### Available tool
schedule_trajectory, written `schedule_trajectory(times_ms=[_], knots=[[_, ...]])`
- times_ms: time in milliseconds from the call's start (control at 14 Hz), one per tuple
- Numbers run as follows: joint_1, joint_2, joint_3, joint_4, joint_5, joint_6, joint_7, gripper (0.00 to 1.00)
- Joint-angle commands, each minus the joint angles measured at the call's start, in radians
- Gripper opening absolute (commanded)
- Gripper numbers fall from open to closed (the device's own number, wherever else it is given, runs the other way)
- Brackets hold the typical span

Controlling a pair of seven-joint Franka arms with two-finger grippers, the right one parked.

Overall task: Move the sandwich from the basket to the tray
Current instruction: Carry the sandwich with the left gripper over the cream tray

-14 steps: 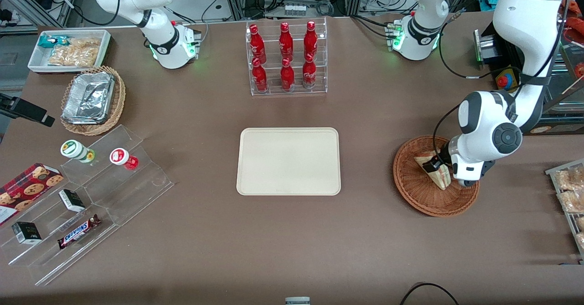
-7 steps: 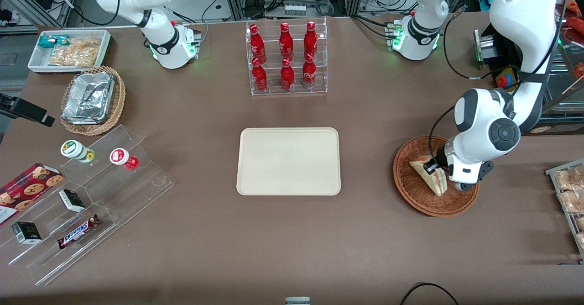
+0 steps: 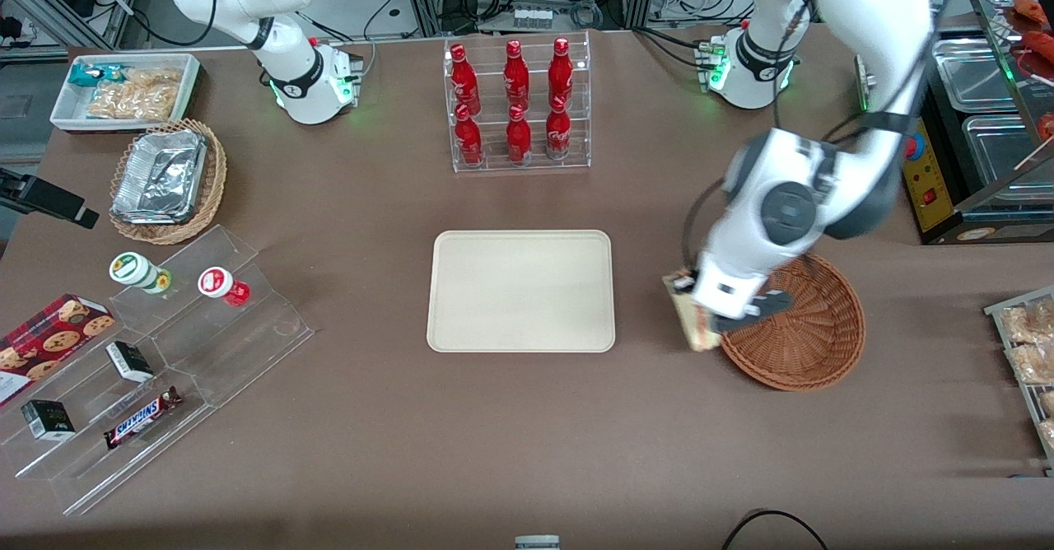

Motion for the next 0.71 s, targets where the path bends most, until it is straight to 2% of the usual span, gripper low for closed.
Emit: schedule_trajectory(times_ms=[0, 71, 214, 286, 429, 500, 571, 643], knots=[[-0.179, 0.155, 0.017, 0.154, 0.005, -0.023, -0.010, 0.16], [-0.231, 0.213, 0.019, 0.210, 0.013, -0.022, -0.057, 0.18], [-0.319, 0.307, 0.025, 0.316, 0.089, -0.034, -0.169, 0.18], [-0.340, 0.343, 0.025, 0.347, 0.149, -0.040, -0.247, 0.20], [-0.373, 0.402, 0.022, 0.405, 0.192, -0.040, -0.320, 0.22], [-0.383, 0.422, 0.022, 0.427, 0.194, -0.037, -0.329, 0.30], [-0.388, 0.436, 0.022, 0.444, 0.194, -0.037, -0.343, 0.45], [-0.388, 0.440, 0.022, 0.447, 0.194, -0.033, -0.351, 0.80]])
